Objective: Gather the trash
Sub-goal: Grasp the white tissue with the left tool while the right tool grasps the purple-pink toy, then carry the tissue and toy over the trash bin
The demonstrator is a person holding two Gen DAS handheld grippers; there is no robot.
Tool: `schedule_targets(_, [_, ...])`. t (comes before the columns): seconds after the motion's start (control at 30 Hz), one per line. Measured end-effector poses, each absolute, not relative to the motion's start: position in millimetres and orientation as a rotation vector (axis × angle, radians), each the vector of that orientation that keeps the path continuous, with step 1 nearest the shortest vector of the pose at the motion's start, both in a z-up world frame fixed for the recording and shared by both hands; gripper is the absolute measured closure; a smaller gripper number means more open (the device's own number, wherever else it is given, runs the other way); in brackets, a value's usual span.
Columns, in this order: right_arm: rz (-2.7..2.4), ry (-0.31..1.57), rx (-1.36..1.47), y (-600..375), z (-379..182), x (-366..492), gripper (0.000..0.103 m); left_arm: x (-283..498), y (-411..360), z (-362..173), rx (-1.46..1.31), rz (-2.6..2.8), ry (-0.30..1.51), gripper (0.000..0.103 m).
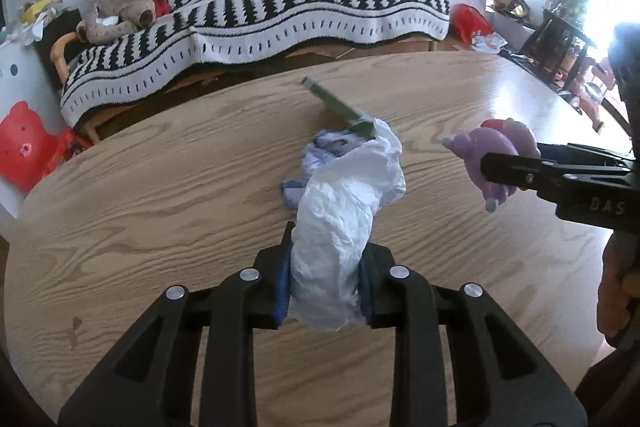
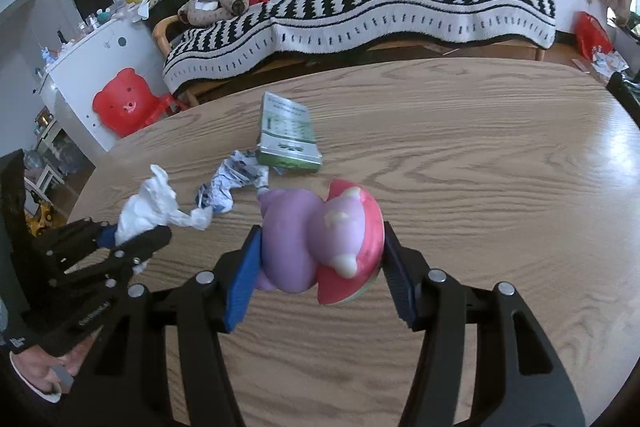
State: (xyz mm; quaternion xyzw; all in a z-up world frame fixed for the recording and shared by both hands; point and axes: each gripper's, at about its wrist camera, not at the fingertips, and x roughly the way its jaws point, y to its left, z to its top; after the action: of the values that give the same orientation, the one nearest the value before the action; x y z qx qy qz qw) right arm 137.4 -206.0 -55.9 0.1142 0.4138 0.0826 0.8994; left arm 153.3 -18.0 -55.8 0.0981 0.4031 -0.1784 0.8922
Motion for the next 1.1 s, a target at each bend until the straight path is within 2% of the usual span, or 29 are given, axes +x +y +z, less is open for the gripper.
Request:
schedule_targets(0.37, [0.051, 0.813, 0.245, -288.1, -27.4, 64.8, 0.046, 117.9, -103.7, -30.0, 0.193, -0.477, 0.801, 0.077])
schedule_targets(0.77, [-0.208, 0.77, 0.318, -447.9, -20.2, -61.1, 0.046, 52.8, -277.7, -25.4, 0.197, -0.707, 0.807, 0.077])
schedule_targets(1.1, [-0.436, 0.766, 0.397, -561.8, -43.2, -186.8, 0.046, -26.1, -403.7, -50.4, 0.25, -0.945, 0.822, 0.077])
